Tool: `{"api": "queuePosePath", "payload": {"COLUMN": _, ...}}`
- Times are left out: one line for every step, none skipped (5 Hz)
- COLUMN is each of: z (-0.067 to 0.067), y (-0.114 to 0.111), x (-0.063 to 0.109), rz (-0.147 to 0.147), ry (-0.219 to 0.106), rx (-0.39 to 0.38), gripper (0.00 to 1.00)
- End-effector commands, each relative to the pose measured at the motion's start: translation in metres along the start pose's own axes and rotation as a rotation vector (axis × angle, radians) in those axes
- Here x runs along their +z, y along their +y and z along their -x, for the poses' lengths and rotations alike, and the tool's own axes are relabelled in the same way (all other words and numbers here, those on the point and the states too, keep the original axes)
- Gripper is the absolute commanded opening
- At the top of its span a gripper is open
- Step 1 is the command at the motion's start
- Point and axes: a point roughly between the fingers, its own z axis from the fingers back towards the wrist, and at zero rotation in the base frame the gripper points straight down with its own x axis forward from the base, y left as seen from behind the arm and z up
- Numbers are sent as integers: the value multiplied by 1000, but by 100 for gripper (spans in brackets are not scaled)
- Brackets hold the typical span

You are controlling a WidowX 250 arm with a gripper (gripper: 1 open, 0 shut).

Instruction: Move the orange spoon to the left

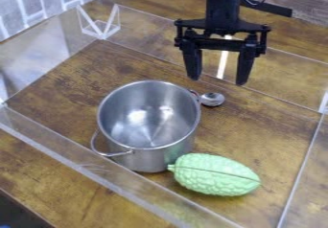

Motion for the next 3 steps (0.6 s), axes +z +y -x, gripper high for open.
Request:
{"api": "queuePosePath", "payload": {"z": -3, "y": 10, "x": 30, "rz": 23, "ry": -88, "rx": 12, "gripper": 100}}
{"api": "queuePosePath", "payload": {"z": -3, "y": -1, "x": 20, "rz": 8, "ry": -74, "rx": -28, "gripper": 100}}
{"api": "queuePosePath", "payload": {"z": -4, "y": -9, "x": 10, "rz": -7, "ry": -62, "rx": -63, "gripper": 100}}
